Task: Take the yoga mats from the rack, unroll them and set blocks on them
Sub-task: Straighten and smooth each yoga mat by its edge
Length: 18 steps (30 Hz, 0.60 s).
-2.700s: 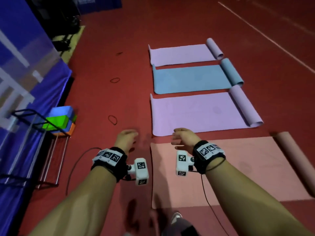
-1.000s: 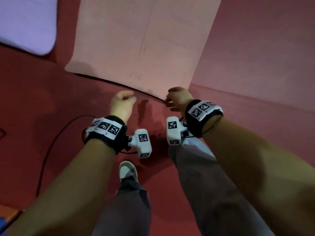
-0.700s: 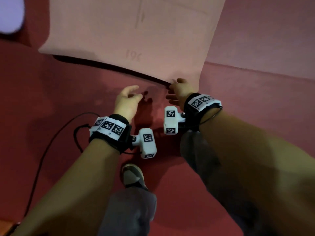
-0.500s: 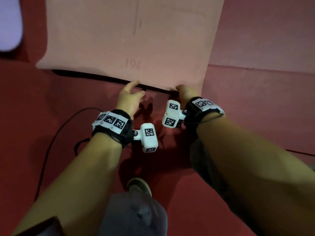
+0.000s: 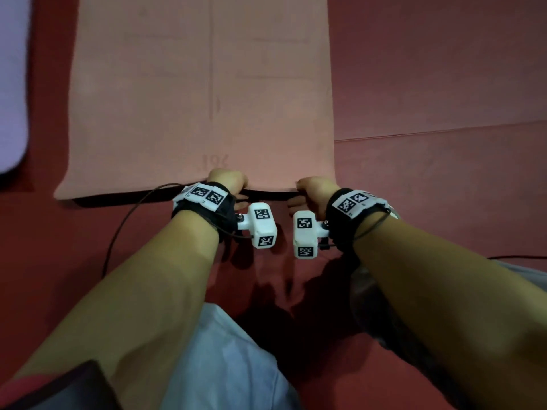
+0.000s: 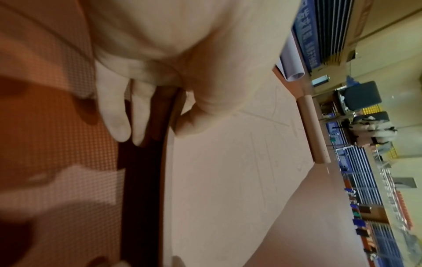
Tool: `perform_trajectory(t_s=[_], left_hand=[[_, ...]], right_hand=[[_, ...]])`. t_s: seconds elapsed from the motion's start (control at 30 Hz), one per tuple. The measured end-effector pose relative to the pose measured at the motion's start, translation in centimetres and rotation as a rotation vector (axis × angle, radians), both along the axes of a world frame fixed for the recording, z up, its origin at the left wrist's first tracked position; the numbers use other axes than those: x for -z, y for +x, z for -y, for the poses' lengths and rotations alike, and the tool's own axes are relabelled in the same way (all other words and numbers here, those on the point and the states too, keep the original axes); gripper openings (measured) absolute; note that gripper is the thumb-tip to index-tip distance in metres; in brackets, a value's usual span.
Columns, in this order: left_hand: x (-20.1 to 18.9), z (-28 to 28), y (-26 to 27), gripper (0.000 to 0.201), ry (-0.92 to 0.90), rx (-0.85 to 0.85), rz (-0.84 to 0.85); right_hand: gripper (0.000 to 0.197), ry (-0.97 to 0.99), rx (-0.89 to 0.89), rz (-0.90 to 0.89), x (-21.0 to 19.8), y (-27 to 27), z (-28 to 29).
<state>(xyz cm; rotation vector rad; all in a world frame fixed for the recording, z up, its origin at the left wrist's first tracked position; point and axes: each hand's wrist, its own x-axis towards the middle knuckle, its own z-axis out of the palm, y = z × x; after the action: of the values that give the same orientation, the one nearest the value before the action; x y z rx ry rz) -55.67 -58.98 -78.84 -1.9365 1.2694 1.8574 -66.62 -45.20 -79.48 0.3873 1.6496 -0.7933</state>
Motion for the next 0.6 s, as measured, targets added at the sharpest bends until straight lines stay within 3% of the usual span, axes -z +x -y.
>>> perform_trajectory(t_s=[0.13, 0.2, 0.27, 0.33, 0.4, 0.43, 0.53, 0.6], left_hand=[[-1.5, -0.3, 0.4, 0.030, 0.032, -0.065, -0.106], [-2.2, -0.8, 0.7, 0.031, 0.029, -0.105, -0.154], [-2.4, -1.0, 1.1, 0.034, 0.016, -0.160, -0.206], [-2.7, -1.3, 1.6, 0.032, 0.013, -0.212, -0.256], [-3.0, -1.7, 2.1, 0.026, 0.004, -0.236, -0.270], [-3.3, -1.9, 2.3, 0.026, 0.002, -0.247, -0.283], [-4.2, -2.1, 2.4, 0.025, 0.024, -0.256, -0.319], [-4.2, -1.8, 2.2, 0.025, 0.039, -0.285, -0.344]], right_hand=[[0.019, -0.001, -0.101, -0.122, -2.3, -0.6, -0.7], [0.010, 0.074, -0.384, -0.296, -3.7, -1.4, -0.9], [0.028, 0.170, -0.569, -0.447, -5.0, -1.8, -1.0], [0.034, 0.206, -0.704, -0.492, -6.0, -1.8, -1.0], [0.026, 0.183, -0.797, -0.484, -6.6, -2.0, -1.0], [0.020, 0.194, -0.797, -0.472, -7.3, -2.1, -0.9], [0.037, 0.222, -0.901, -0.510, -8.9, -2.4, -1.3], [0.039, 0.178, -0.826, -0.554, -8.6, -2.9, -1.7]])
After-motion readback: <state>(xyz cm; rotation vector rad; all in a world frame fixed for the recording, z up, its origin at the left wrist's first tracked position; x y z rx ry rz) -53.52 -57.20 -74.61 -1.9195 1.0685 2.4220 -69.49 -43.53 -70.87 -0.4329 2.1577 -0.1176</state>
